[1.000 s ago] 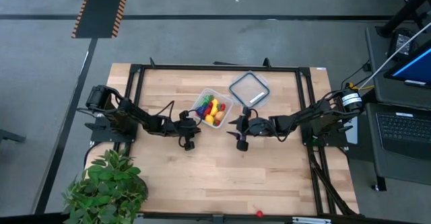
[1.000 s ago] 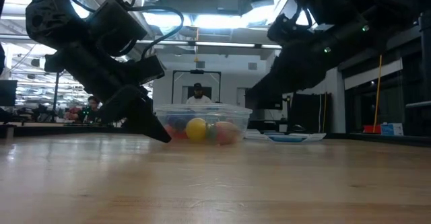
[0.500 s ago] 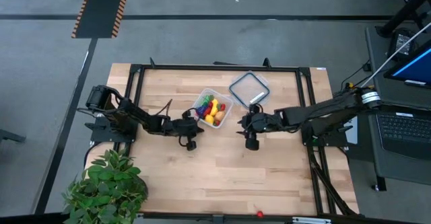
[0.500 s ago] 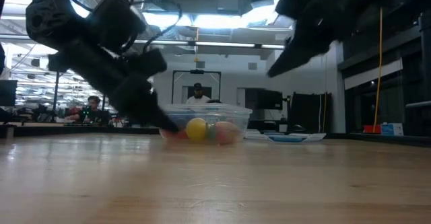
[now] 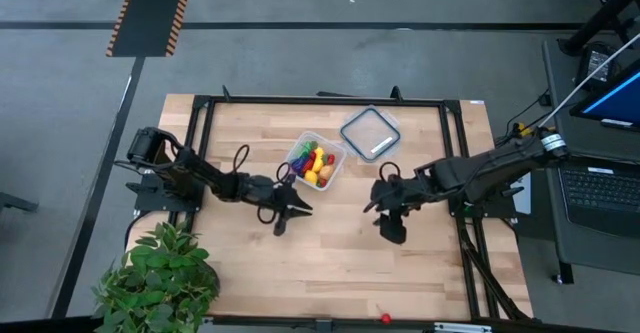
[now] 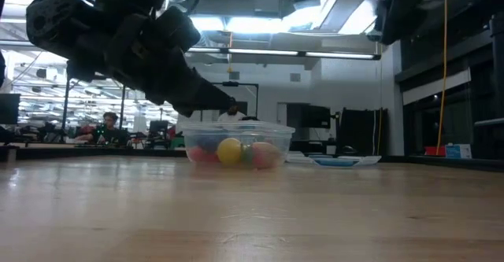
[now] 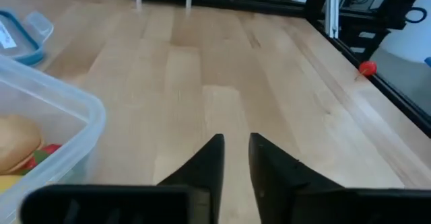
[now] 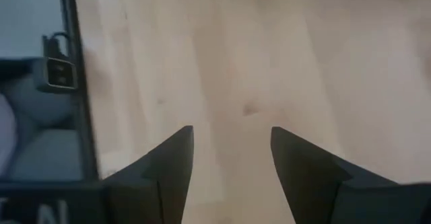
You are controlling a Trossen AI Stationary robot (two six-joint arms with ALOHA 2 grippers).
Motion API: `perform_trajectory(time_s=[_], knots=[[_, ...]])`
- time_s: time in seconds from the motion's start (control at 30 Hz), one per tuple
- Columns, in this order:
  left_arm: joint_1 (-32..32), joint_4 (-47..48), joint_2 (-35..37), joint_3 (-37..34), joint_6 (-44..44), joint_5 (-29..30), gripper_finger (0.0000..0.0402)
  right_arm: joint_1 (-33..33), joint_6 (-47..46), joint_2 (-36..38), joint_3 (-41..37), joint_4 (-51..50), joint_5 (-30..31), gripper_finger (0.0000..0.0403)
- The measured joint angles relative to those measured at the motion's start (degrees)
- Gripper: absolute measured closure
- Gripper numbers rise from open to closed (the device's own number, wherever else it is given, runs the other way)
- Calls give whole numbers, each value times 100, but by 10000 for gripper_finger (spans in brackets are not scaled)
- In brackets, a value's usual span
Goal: Pick and placing Produce into tupperware
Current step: Put the red cherry into the transparent container
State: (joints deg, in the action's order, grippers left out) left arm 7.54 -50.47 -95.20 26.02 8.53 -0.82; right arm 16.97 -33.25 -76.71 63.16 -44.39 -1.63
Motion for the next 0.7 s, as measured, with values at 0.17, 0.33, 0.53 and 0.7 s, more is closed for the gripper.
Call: perform_trajectory(time_s=[0.17, 0.33, 0.53, 0.7], knots=[[109, -198, 0, 0, -10, 55, 292, 363, -1119, -2, 6, -163, -88, 202], [128, -197, 0, -1, -8, 62, 257, 798, -1823, -52, 7, -91, -449, 202], [165, -214, 0, -1, 18, 62, 247, 1483, -2516, -631, 13, 355, -373, 214], [325, -303, 0, 1, 27, 57, 252, 1890, -3309, -1331, 234, 481, -820, 248]])
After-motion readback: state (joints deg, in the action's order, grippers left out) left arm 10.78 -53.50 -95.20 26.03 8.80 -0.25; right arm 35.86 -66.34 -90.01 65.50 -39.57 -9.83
